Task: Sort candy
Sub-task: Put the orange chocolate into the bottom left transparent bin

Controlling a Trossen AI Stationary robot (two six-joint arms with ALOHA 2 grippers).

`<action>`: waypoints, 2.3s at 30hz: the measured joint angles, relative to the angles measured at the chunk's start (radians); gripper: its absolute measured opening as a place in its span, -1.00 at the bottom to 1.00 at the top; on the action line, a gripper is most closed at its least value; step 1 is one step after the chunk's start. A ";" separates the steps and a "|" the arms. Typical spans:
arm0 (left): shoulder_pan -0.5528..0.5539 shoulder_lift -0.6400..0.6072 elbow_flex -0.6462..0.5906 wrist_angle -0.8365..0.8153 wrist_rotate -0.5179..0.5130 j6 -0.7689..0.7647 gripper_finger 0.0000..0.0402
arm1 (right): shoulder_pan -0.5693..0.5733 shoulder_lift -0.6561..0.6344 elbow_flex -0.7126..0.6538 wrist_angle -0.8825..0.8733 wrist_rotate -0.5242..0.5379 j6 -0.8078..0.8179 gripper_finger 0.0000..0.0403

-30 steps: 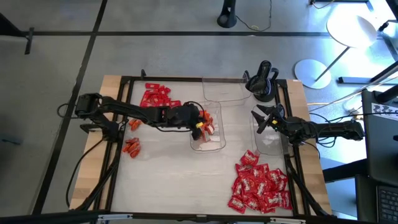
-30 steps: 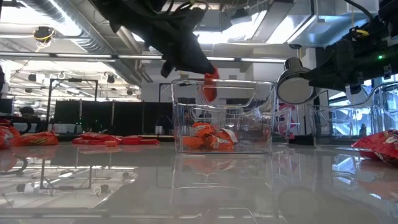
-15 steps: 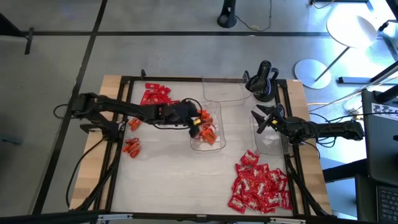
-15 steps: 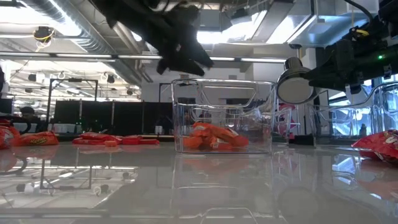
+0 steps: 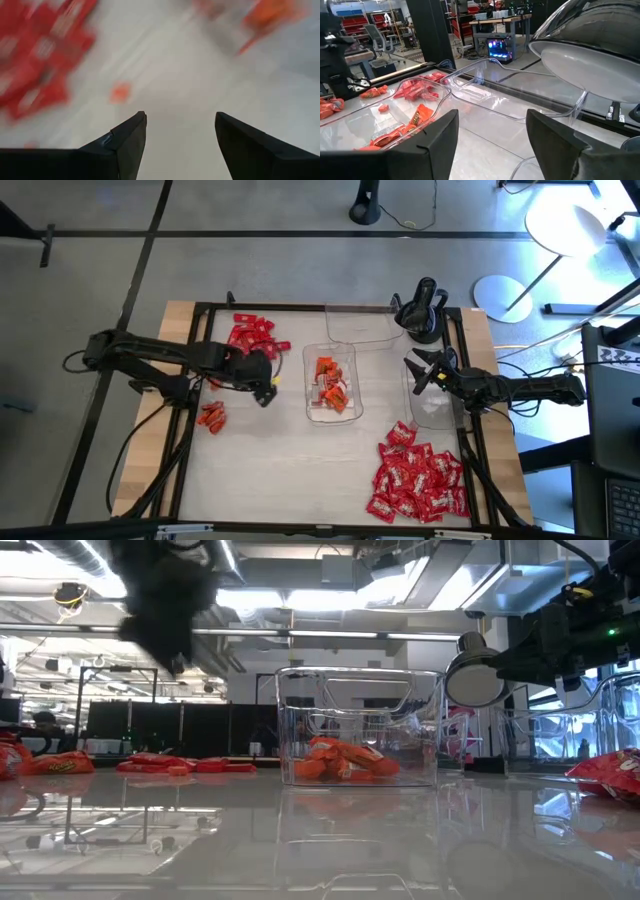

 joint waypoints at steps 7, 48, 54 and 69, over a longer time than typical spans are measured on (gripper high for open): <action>-0.020 0.002 -0.073 -0.207 0.067 -0.173 0.13 | 0.000 0.000 0.000 0.000 0.000 0.000 0.14; 0.096 0.003 -0.397 -0.134 0.306 0.105 -0.96 | 0.000 0.000 0.000 0.004 0.000 0.008 0.14; 0.096 0.002 -0.313 -0.123 0.301 0.109 -0.90 | 0.000 0.000 0.000 0.005 0.000 0.008 0.14; 0.096 0.000 -0.071 0.352 0.189 0.297 -0.87 | 0.000 0.000 -0.001 0.005 0.000 0.007 0.14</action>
